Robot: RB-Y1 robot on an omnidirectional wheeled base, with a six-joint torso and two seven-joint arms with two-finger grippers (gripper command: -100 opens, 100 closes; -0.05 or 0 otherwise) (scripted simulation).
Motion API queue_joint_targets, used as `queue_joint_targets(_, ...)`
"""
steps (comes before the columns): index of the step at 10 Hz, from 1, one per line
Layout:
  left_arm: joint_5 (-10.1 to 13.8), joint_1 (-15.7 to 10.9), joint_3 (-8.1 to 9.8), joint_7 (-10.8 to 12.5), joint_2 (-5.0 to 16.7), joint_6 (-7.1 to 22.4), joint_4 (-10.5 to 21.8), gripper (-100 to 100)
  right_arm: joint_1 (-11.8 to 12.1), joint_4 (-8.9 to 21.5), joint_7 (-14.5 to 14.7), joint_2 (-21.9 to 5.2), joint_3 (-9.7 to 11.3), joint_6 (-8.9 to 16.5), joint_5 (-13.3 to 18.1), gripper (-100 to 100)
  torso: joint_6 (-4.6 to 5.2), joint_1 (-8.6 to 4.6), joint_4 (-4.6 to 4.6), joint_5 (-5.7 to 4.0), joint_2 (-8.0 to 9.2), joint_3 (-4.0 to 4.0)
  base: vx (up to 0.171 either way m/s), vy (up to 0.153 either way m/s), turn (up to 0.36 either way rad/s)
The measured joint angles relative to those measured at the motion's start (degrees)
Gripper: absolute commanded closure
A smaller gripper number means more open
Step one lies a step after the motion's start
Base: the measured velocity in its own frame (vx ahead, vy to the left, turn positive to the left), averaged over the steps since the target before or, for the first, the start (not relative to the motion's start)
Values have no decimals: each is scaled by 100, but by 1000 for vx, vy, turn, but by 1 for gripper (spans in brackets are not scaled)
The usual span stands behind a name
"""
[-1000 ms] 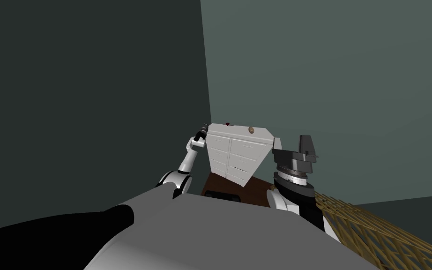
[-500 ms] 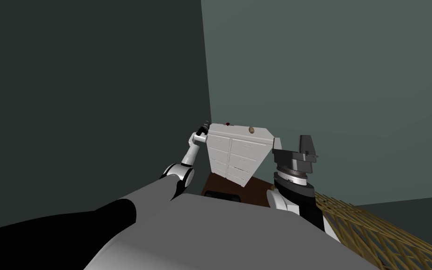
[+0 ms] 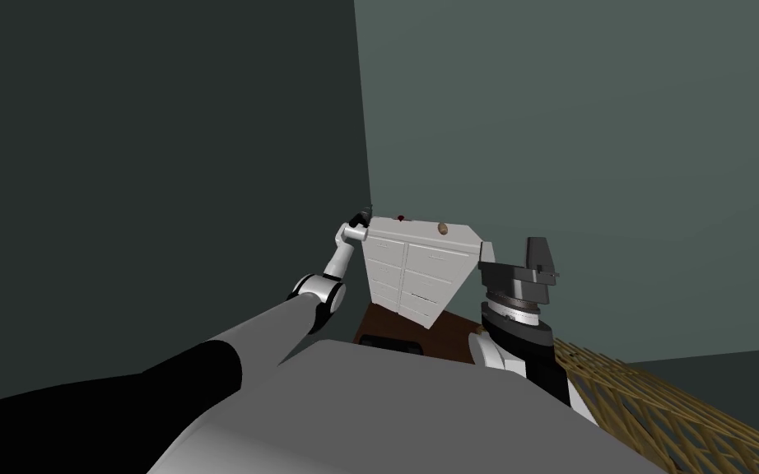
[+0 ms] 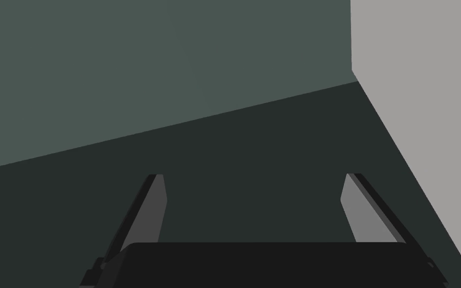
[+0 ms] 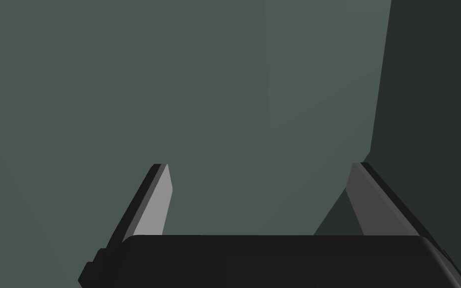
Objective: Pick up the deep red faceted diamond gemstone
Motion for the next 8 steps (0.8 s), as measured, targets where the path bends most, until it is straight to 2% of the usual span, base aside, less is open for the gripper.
queue_joint_targets(7,167,-1295,49,-1,-62,989,1132,-100,0,0,0,0,0,0,0,0,-1,0,-3,1,-7,-5,22,5,3)
queue_joint_targets(8,195,-1446,50,-7,-70,1150,1191,-100,0,0,0,0,0,0,0,0,-1,0,-2,0,-6,-4,32,7,1)
